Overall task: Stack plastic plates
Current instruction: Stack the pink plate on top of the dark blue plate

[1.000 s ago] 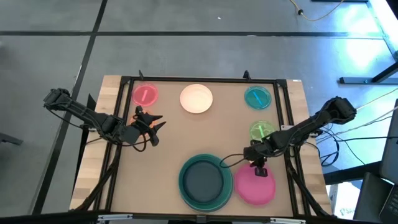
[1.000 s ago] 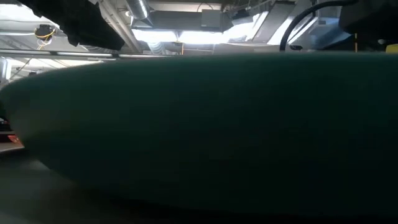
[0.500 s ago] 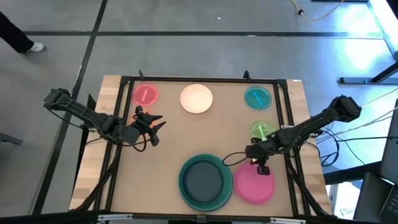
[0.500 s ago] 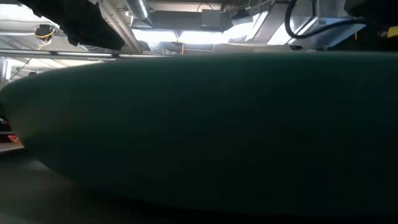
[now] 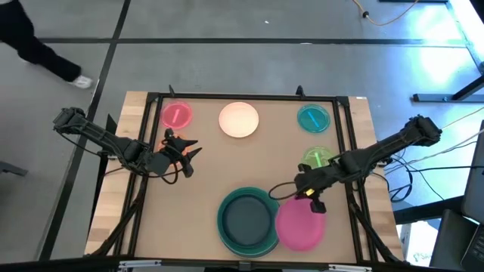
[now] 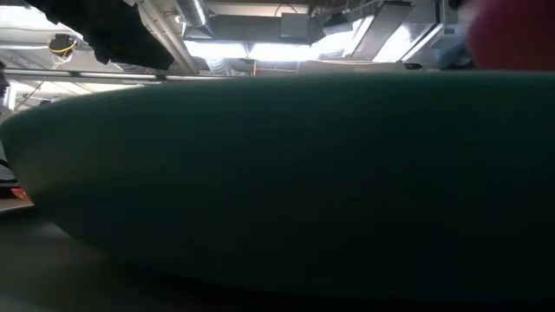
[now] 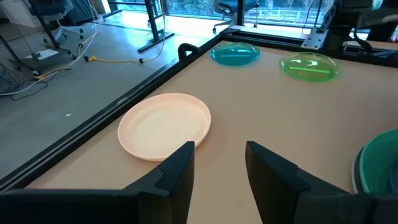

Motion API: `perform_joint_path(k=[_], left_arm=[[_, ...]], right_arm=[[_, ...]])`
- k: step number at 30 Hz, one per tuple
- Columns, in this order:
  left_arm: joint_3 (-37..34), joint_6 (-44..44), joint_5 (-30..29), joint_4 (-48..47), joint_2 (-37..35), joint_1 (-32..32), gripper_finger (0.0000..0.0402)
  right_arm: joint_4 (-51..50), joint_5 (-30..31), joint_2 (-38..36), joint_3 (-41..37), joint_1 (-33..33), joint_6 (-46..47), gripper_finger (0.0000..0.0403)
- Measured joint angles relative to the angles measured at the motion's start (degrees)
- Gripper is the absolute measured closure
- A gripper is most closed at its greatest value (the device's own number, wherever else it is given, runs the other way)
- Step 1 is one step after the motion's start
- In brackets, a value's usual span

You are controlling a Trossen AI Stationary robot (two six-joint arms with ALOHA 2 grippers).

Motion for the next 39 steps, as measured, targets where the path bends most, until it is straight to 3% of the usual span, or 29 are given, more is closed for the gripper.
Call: perform_joint_path(k=[6, 13, 24, 39], left_arm=[[0.01, -0.02, -0.02, 0.01, 0.0, 0.02, 0.0265], [0.0, -0.07, -0.06, 0.03, 0.0, 0.02, 0.0265], [0.0, -0.04, -0.11, 0.03, 0.0, 0.0, 0.0265], [0.0, -0.04, 0.01, 0.01, -0.02, 0.02, 0.0265]], right_arm=[[9.43, 8.09, 0.01, 2.19, -0.76, 2.59, 0.0402], [21.3, 7.84, 4.13, 2.19, -5.14, 1.68, 0.0402], [38.26, 8.0, 17.8, 2.19, -6.77, -1.79, 0.0402], [44.34, 7.09, 29.01, 2.21, -6.78, -1.72, 0.0402]])
